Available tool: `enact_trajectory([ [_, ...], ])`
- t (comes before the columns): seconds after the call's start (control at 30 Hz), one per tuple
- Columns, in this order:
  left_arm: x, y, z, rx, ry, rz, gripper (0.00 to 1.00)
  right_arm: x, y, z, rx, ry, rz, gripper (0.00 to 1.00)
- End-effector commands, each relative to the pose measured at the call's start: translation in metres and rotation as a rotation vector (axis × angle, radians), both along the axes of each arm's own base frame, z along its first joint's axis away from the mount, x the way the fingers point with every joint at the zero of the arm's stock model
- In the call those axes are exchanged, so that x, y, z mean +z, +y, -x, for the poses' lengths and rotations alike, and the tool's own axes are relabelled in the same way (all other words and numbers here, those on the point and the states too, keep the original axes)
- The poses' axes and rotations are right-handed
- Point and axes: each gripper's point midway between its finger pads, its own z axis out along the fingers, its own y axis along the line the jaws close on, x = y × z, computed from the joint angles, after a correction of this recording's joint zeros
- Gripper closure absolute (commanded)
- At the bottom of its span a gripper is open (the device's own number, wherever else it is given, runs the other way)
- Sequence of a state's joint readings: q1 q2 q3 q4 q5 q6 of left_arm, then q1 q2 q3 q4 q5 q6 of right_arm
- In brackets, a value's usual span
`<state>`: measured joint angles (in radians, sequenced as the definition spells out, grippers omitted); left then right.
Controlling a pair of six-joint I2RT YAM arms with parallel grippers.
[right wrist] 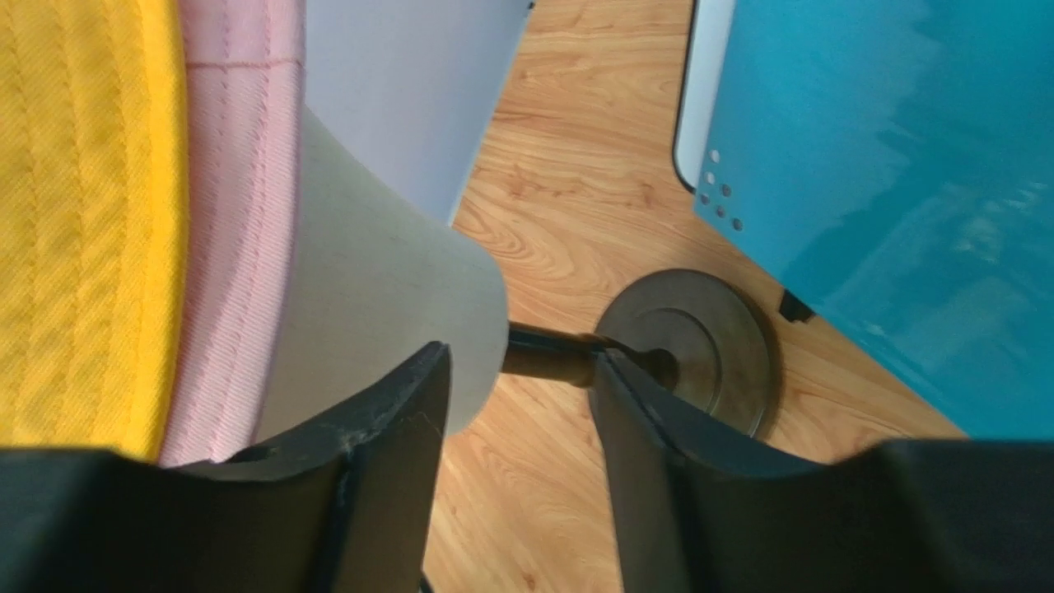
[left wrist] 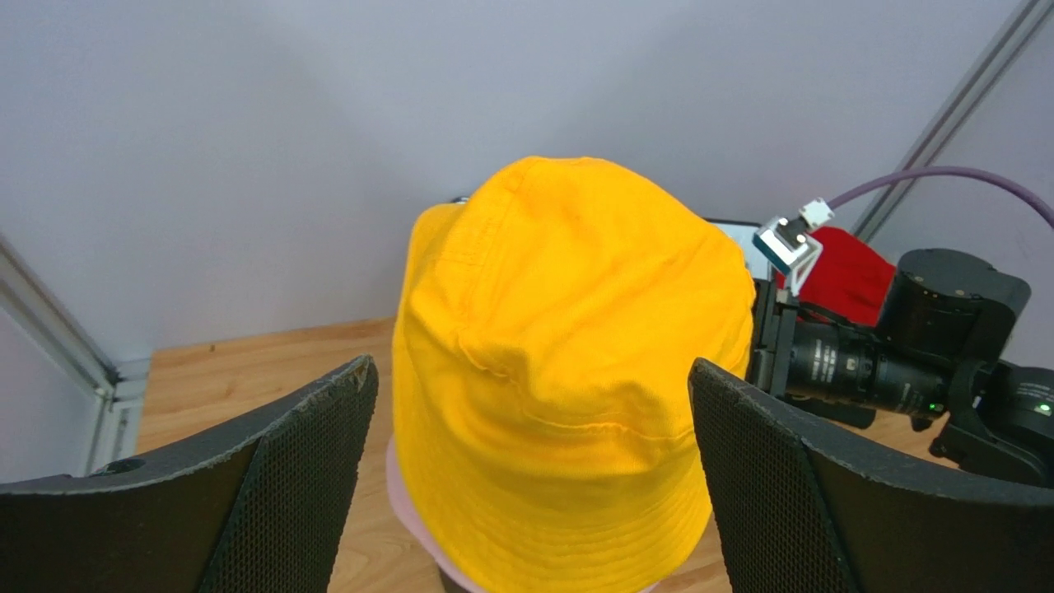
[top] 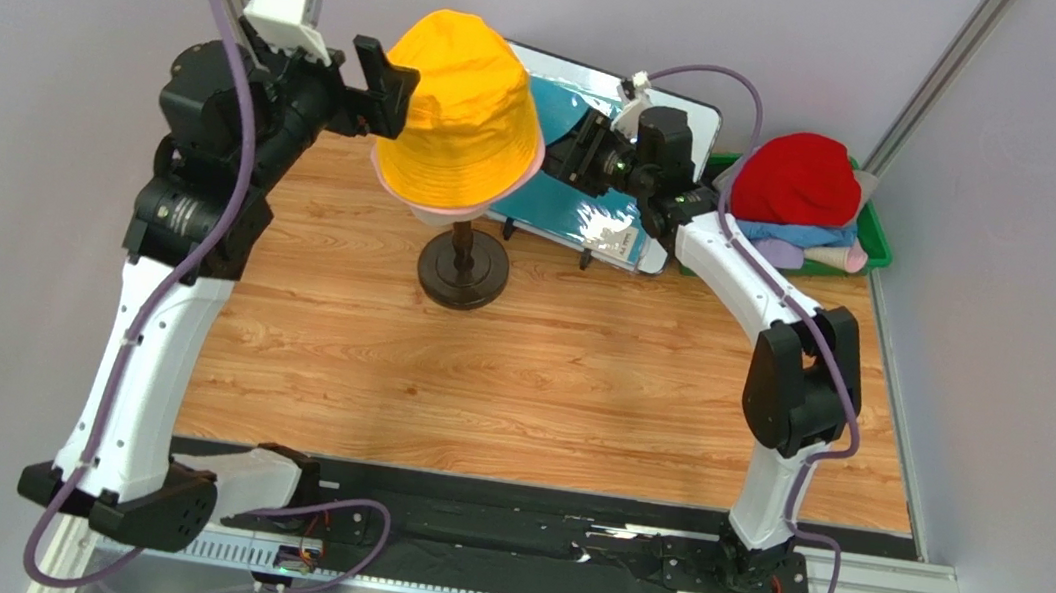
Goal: Stack the hats
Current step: Stack the hat on the hat, then pick up the hat from the bin.
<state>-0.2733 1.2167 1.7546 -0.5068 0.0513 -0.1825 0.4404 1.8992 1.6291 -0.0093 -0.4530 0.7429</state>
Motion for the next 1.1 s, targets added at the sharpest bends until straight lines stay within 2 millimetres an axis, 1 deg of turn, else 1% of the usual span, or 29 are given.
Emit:
enact_trajectory([
  [0.0, -0.008, 0.034, 0.013, 0.140, 0.009, -0.051, 0.00, 0.046, -0.037, 0.016, -0.053, -0.103, 0.034, 0.41],
  [0.03, -0.012, 0.046, 0.015, 0.182, 0.017, -0.045, 0.00, 0.048, -0.052, 0.014, -0.078, -0.109, 0.043, 0.36],
  [0.07, -0.022, 0.057, 0.021, 0.216, 0.030, -0.037, 0.01, 0.065, -0.066, 0.026, -0.095, -0.139, 0.052, 0.34],
  [0.1, -0.030, 0.064, 0.023, 0.236, 0.042, -0.026, 0.01, 0.067, -0.078, 0.029, -0.121, -0.170, 0.089, 0.32],
  [0.13, -0.038, 0.079, 0.026, 0.278, 0.051, -0.005, 0.01, 0.066, -0.094, 0.033, -0.153, -0.181, 0.123, 0.27],
  [0.17, -0.055, 0.083, 0.032, 0.285, 0.066, -0.005, 0.01, 0.063, -0.109, 0.038, -0.199, -0.172, 0.174, 0.22],
  [0.2, -0.065, 0.088, 0.034, 0.298, 0.073, -0.011, 0.00, 0.083, -0.124, 0.052, -0.220, -0.250, 0.220, 0.15],
  [0.23, -0.075, 0.093, 0.036, 0.315, 0.083, -0.026, 0.00, 0.087, -0.138, 0.055, -0.251, -0.265, 0.261, 0.12],
  [0.27, -0.092, 0.094, 0.040, 0.318, 0.105, -0.038, 0.01, 0.079, -0.155, 0.060, -0.291, -0.233, 0.327, 0.09],
  [0.3, -0.099, 0.095, 0.042, 0.318, 0.113, -0.044, 0.01, 0.086, -0.169, 0.064, -0.320, -0.248, 0.364, 0.08],
  [0.33, -0.116, 0.094, 0.041, 0.311, 0.149, -0.061, 0.00, 0.086, -0.191, 0.061, -0.364, -0.249, 0.413, 0.08],
  [0.37, -0.120, 0.090, 0.044, 0.289, 0.150, -0.062, 0.01, 0.076, -0.208, 0.062, -0.398, -0.203, 0.456, 0.08],
  [0.4, -0.126, 0.088, 0.044, 0.273, 0.160, -0.066, 0.01, 0.070, -0.221, 0.060, -0.427, -0.180, 0.474, 0.09],
  [0.43, -0.137, 0.086, 0.044, 0.260, 0.182, -0.073, 0.00, 0.064, -0.246, 0.054, -0.486, -0.153, 0.491, 0.09],
  [0.47, -0.142, 0.083, 0.045, 0.247, 0.191, -0.071, 0.01, 0.050, -0.262, 0.051, -0.533, -0.110, 0.520, 0.10],
  [0.5, -0.145, 0.083, 0.045, 0.246, 0.199, -0.073, 0.01, 0.042, -0.274, 0.049, -0.568, -0.082, 0.538, 0.10],
  [0.53, -0.152, 0.083, 0.044, 0.246, 0.211, -0.080, 0.01, 0.029, -0.291, 0.044, -0.612, -0.039, 0.548, 0.10],
  [0.6, -0.158, 0.083, 0.042, 0.243, 0.224, -0.088, 0.01, 0.011, -0.307, 0.036, -0.688, 0.029, 0.539, 0.11],
  [0.63, -0.159, 0.083, 0.042, 0.243, 0.230, -0.089, 0.01, -0.004, -0.312, 0.029, -0.705, 0.070, 0.535, 0.12],
  [0.67, -0.161, 0.083, 0.040, 0.244, 0.234, -0.091, 0.01, -0.012, -0.321, 0.022, -0.777, 0.106, 0.528, 0.12],
  [0.73, -0.163, 0.083, 0.039, 0.243, 0.243, -0.085, 0.02, -0.027, -0.325, 0.013, -0.809, 0.144, 0.524, 0.16],
  [0.77, -0.164, 0.079, 0.039, 0.221, 0.247, -0.082, 0.02, -0.041, -0.329, 0.003, -0.840, 0.180, 0.519, 0.17],
  [0.83, -0.166, 0.075, 0.037, 0.206, 0.258, -0.073, 0.02, -0.050, -0.335, -0.008, -0.889, 0.201, 0.522, 0.18],
  [0.87, -0.167, 0.072, 0.037, 0.191, 0.261, -0.071, 0.02, -0.059, -0.345, -0.015, -0.944, 0.214, 0.543, 0.18],
  [0.93, -0.169, 0.070, 0.035, 0.180, 0.270, -0.068, 0.02, -0.059, -0.353, -0.025, -1.004, 0.217, 0.541, 0.19],
  [0.97, -0.170, 0.069, 0.035, 0.176, 0.273, -0.066, 0.02, -0.057, -0.361, -0.028, -1.051, 0.207, 0.553, 0.19],
  [1.0, -0.169, 0.069, 0.035, 0.176, 0.271, -0.066, 0.02, -0.059, -0.364, -0.032, -1.073, 0.207, 0.554, 0.19],
  [1.07, -0.169, 0.069, 0.035, 0.174, 0.274, -0.063, 0.03, -0.052, -0.376, -0.039, -1.148, 0.179, 0.557, 0.19],
])
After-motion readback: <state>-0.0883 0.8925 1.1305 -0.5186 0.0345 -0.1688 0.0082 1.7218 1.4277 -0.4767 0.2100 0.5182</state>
